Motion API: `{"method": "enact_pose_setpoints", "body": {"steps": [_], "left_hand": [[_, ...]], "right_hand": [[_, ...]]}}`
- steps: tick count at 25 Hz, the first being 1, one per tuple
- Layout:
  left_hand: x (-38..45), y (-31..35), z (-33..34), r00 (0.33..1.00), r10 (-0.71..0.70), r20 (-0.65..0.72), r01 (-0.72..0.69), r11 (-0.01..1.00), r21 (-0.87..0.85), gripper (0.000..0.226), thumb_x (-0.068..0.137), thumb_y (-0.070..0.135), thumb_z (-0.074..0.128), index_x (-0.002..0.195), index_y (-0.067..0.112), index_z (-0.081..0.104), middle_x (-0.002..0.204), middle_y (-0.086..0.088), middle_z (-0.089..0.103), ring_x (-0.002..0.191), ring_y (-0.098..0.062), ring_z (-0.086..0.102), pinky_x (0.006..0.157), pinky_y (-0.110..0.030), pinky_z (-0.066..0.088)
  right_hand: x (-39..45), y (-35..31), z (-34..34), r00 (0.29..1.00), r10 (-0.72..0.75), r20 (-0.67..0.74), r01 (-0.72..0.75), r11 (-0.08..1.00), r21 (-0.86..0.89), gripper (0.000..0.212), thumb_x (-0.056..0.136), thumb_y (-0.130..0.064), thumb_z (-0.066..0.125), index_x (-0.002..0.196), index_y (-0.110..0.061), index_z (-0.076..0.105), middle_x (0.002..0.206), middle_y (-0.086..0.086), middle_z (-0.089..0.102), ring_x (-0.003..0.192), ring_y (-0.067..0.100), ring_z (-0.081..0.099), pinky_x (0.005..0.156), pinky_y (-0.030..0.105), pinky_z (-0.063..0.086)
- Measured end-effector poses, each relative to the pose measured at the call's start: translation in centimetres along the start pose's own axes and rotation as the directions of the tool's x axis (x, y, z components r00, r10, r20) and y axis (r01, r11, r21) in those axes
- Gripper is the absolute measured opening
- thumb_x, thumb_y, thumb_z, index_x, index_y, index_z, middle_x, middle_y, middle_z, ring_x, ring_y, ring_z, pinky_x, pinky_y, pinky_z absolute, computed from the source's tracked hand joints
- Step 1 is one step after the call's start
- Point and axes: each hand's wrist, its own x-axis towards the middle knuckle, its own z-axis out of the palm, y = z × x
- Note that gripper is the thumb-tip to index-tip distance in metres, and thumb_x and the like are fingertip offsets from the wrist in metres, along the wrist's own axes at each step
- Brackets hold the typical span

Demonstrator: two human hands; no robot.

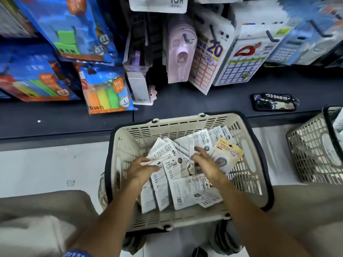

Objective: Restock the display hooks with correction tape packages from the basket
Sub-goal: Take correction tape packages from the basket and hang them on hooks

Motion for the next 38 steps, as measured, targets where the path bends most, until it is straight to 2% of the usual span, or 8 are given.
{"method": "enact_pose_setpoints", "body": {"steps": [8,12,17,22,27,29,32,38], "left_hand": [[-0.7,-2.1,0.7,1.0,-0.024,0.005,0.023,0.999,0.039,0.044,0.07,-0.001,0.088,0.109,0.013,0.071,0.108,-0.007,0.078,0.094,-0.026,0.072,0.085,-0.034,0.057],[-1.4,-1.5,1.9,0.98,0.192,0.043,-0.196,0.933,0.303,0.044,0.076,0.015,0.086,0.116,0.021,0.07,0.103,0.004,0.078,0.085,-0.015,0.067,0.073,-0.024,0.05],[-1.7,-1.4,2.2,0.991,0.06,0.123,-0.1,0.933,0.347,0.029,0.074,0.014,0.086,0.098,0.022,0.072,0.105,-0.002,0.077,0.095,-0.023,0.071,0.09,-0.033,0.055],[-2.5,1.4,2.1,0.993,0.116,-0.02,-0.115,0.993,0.023,0.013,0.076,0.019,0.084,0.082,0.024,0.074,0.095,-0.003,0.079,0.086,-0.025,0.074,0.081,-0.038,0.061],[-3.8,3.9,2.5,0.968,0.237,0.083,-0.251,0.929,0.273,0.021,0.08,0.028,0.079,0.099,0.021,0.074,0.097,0.0,0.077,0.09,-0.023,0.073,0.082,-0.039,0.06],[-3.8,4.9,1.8,0.931,0.199,0.307,-0.261,0.948,0.18,0.029,0.082,0.033,0.08,0.106,0.024,0.068,0.108,0.008,0.072,0.101,-0.016,0.066,0.087,-0.037,0.057],[-3.2,5.5,0.1,0.765,0.187,0.616,-0.107,0.98,-0.165,0.039,0.083,0.038,0.076,0.119,0.027,0.071,0.127,0.0,0.068,0.115,-0.022,0.065,0.093,-0.039,0.058],[-2.7,2.1,0.7,0.856,0.216,0.47,-0.125,0.968,-0.217,0.073,0.065,0.015,0.093,0.126,0.031,0.056,0.109,-0.001,0.067,0.088,-0.013,0.07,0.056,-0.018,0.057]], "right_hand": [[-0.6,0.8,1.6,0.976,0.215,0.022,-0.201,0.939,-0.28,0.05,0.102,-0.035,0.05,0.147,-0.013,0.045,0.149,0.012,0.047,0.127,0.031,0.05,0.113,0.047,0.038],[-1.3,0.9,2.1,0.997,0.065,-0.037,-0.072,0.965,-0.254,0.036,0.103,-0.028,0.052,0.137,-0.018,0.058,0.123,0.006,0.067,0.115,0.028,0.064,0.098,0.041,0.051],[-1.9,0.0,1.0,0.988,0.019,-0.154,-0.038,0.993,-0.116,0.043,0.097,-0.005,0.058,0.137,-0.019,0.059,0.104,-0.008,0.07,0.098,0.03,0.07,0.074,0.039,0.064],[-4.1,-1.6,0.2,0.988,0.153,0.012,-0.144,0.948,-0.283,0.052,0.085,0.006,0.062,0.134,-0.013,0.057,0.111,0.003,0.066,0.096,0.016,0.062,0.069,0.02,0.054],[-5.1,-3.0,4.7,0.973,-0.069,0.219,0.082,0.995,-0.051,0.088,0.074,-0.021,0.079,0.149,-0.04,0.037,0.133,-0.011,0.064,0.121,0.009,0.059,0.082,0.014,0.045],[-5.2,-3.1,4.2,0.971,-0.132,0.199,0.121,0.991,0.064,0.088,0.073,-0.022,0.087,0.145,-0.039,0.041,0.123,-0.009,0.071,0.114,0.006,0.066,0.094,0.024,0.054],[-5.5,-3.1,2.0,0.999,-0.02,0.038,0.012,0.979,0.204,0.084,0.066,-0.041,0.089,0.139,-0.032,0.047,0.138,-0.001,0.059,0.117,0.009,0.055,0.12,0.049,0.026],[-5.6,-2.6,0.8,0.987,0.154,0.044,-0.158,0.897,0.412,0.08,0.043,-0.039,0.077,0.12,-0.021,0.06,0.129,0.013,0.061,0.125,0.036,0.053,0.112,0.065,0.036]]}}
